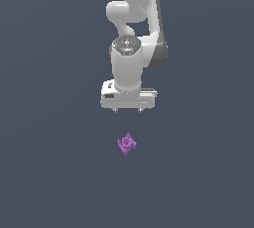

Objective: Pick up the object and move it to a goal position.

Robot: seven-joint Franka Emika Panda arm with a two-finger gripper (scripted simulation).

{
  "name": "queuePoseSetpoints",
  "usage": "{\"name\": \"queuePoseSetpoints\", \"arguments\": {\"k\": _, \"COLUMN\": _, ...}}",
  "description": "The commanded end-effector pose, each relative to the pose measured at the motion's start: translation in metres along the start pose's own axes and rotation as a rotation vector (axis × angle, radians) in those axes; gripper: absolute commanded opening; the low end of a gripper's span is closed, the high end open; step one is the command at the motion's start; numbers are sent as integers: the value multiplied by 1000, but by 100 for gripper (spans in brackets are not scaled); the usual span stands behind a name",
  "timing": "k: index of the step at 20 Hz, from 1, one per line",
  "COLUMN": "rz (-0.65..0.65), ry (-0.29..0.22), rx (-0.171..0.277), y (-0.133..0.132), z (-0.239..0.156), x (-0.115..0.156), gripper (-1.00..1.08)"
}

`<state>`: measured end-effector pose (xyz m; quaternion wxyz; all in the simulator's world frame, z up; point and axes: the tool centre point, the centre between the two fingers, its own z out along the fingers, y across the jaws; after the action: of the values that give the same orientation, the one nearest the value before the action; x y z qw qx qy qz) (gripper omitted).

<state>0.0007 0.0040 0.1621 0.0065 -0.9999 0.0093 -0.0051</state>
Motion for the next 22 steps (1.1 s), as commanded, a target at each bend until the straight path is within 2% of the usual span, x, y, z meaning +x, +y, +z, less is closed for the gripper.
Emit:
{"name": "queuePoseSetpoints", "arguments": {"k": 1, "rz": 0, "ry": 0, "rx": 0, "y": 0, "z": 0, "x": 0, "gripper": 100}}
{"name": "queuePoseSetpoints", "arguments": {"k": 9, "rz": 4, "ry": 5, "rx": -21, "y": 0, "z": -8, "x": 2, "gripper": 100}}
{"name": "queuePoseSetpoints", "arguments": {"k": 22, "rz": -46, "ry": 3, "rx": -23, "y": -1, "z": -3, "x": 11, "gripper": 100}}
